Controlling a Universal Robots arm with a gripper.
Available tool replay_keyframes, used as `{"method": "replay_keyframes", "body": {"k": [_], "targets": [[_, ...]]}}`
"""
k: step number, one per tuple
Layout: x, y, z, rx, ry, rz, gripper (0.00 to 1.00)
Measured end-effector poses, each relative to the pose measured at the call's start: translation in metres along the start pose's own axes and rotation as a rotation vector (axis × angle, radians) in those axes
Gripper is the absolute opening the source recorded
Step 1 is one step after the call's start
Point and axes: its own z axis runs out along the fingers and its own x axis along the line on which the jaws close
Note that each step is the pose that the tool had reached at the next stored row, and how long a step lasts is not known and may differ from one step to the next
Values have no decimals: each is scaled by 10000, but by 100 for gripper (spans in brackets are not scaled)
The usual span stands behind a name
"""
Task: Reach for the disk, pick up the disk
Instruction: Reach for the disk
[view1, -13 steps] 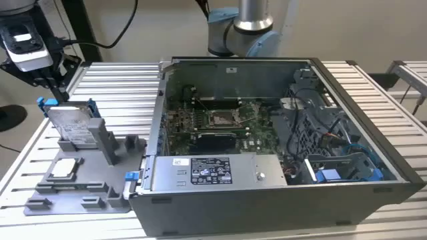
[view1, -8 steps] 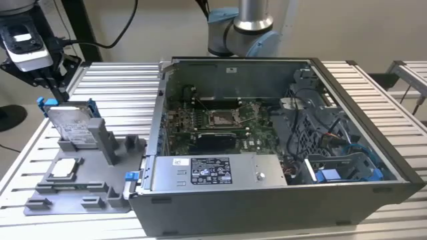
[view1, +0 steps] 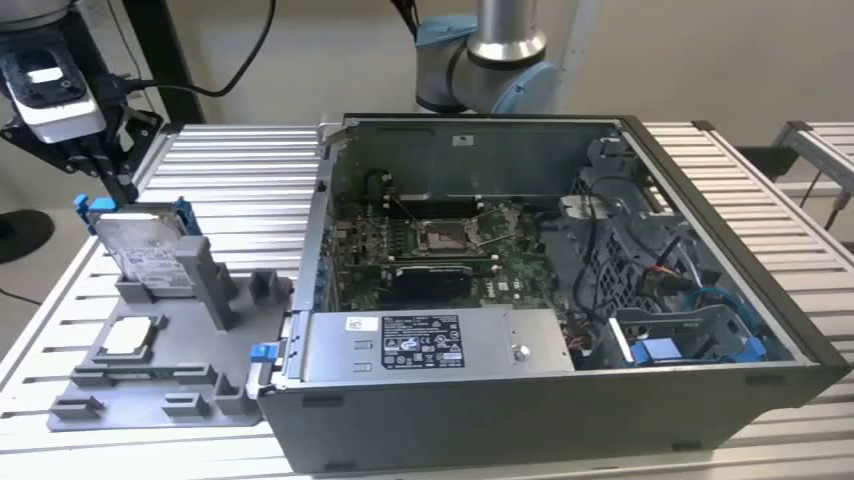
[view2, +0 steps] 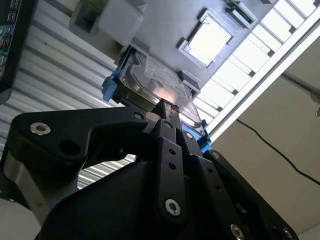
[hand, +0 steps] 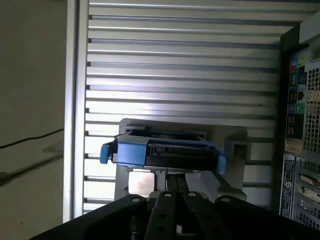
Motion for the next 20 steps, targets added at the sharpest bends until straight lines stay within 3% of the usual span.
{"method": "replay_keyframes", "body": {"k": [4, 7, 16, 20], "targets": [[-1, 116, 5, 0, -1, -2, 0], [50, 204, 9, -1, -1, -16, 0], [343, 233, 14, -1, 0, -70, 0], [381, 230, 15, 0, -3, -75, 0]]}}
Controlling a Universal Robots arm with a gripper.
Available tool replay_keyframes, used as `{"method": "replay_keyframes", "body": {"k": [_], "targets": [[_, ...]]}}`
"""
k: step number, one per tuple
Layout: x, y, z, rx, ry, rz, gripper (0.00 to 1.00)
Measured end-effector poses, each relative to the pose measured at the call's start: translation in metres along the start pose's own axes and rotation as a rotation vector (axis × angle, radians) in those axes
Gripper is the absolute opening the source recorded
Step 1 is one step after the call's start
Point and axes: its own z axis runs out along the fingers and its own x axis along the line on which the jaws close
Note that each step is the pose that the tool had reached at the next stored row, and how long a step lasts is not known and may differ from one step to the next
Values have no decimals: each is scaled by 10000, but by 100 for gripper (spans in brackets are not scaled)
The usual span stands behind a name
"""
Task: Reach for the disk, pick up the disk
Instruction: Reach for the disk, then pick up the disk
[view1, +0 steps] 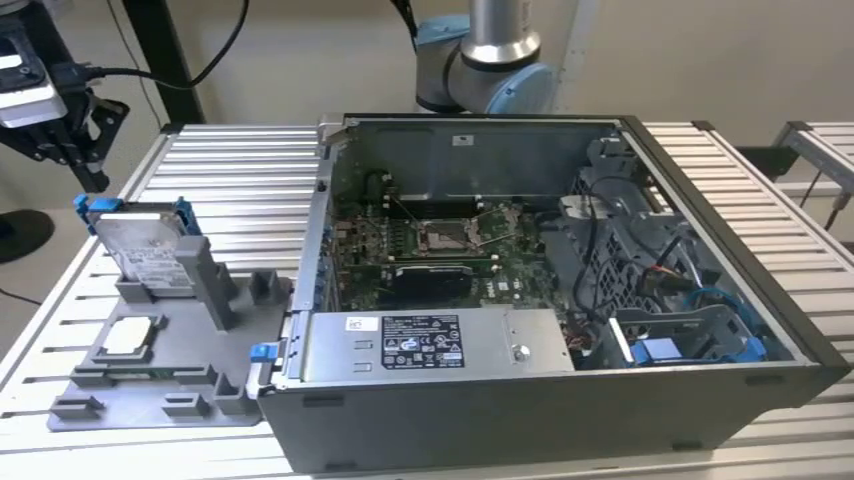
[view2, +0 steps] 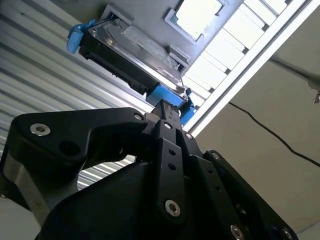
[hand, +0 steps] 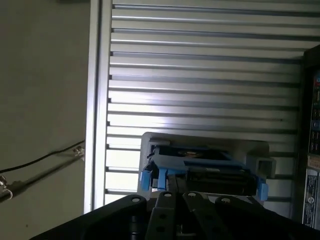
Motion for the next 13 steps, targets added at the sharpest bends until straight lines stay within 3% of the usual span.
{"method": "replay_keyframes", "body": {"k": [8, 13], "targets": [[1, -1, 0, 0, 1, -50, 0], [1, -1, 0, 0, 25, -655, 0]]}}
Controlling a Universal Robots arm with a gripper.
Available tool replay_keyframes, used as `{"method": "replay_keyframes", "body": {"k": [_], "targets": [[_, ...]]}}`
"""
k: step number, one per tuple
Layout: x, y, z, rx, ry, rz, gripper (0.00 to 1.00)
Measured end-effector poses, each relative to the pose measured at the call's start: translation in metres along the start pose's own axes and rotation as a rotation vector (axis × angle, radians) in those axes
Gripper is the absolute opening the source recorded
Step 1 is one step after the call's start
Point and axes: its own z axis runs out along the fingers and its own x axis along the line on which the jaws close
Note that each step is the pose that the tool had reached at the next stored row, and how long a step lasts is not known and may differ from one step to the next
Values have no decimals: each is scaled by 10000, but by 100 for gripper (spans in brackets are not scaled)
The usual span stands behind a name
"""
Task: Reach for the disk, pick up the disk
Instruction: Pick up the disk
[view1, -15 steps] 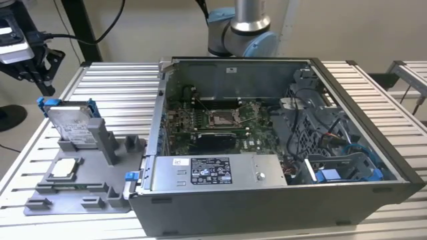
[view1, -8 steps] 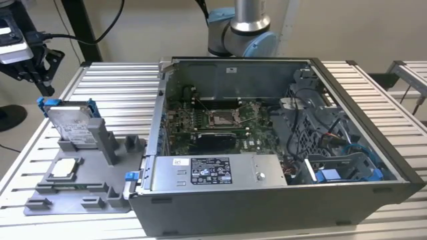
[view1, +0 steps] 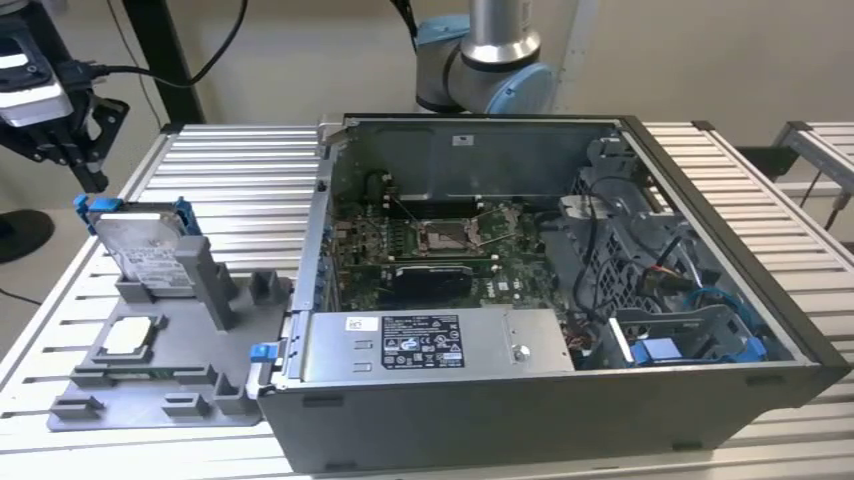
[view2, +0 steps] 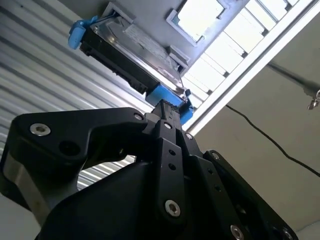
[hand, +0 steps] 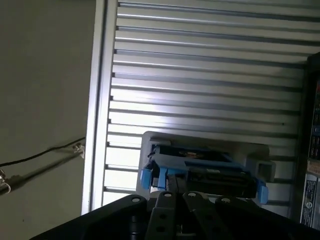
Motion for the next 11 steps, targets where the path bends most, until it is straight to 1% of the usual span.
{"method": "replay_keyframes", "body": {"k": [8, 11], "targets": [[2, 0, 0, 0, 55, -1419, 0], [4, 0, -1, 1, 71, -1851, 0]]}}
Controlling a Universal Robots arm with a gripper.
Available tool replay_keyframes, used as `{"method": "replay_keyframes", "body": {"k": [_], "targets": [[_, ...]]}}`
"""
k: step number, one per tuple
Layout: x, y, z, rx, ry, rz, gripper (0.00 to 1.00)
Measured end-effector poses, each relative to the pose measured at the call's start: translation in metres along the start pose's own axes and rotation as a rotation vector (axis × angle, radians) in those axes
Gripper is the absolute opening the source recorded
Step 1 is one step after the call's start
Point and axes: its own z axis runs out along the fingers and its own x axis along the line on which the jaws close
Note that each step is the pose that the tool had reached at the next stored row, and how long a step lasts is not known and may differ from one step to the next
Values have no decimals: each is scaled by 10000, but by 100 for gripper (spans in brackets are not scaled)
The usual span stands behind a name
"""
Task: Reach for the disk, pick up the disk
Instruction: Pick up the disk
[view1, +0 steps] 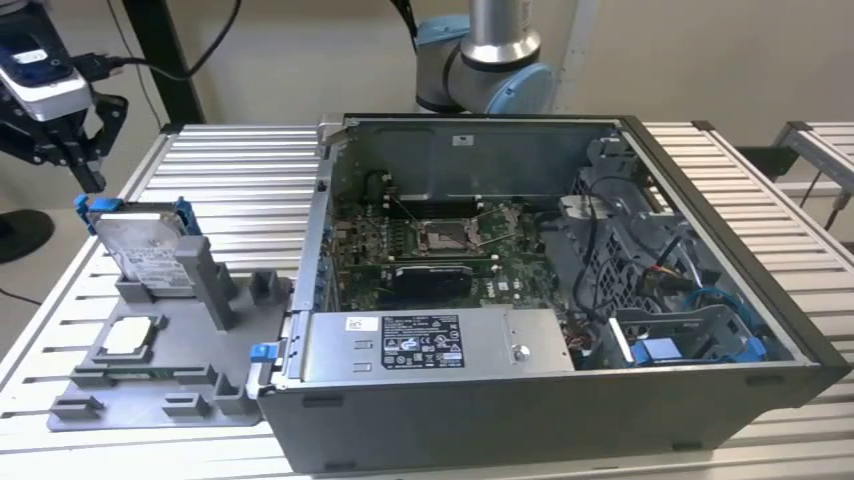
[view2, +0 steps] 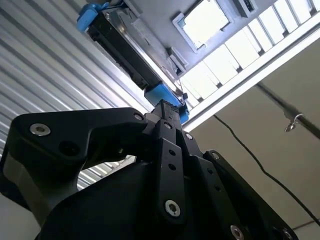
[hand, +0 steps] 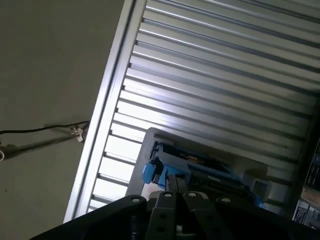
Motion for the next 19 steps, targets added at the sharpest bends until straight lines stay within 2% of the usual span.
{"method": "replay_keyframes", "body": {"k": [19], "targets": [[8, 3, -2, 2, 100, -2613, 0]]}}
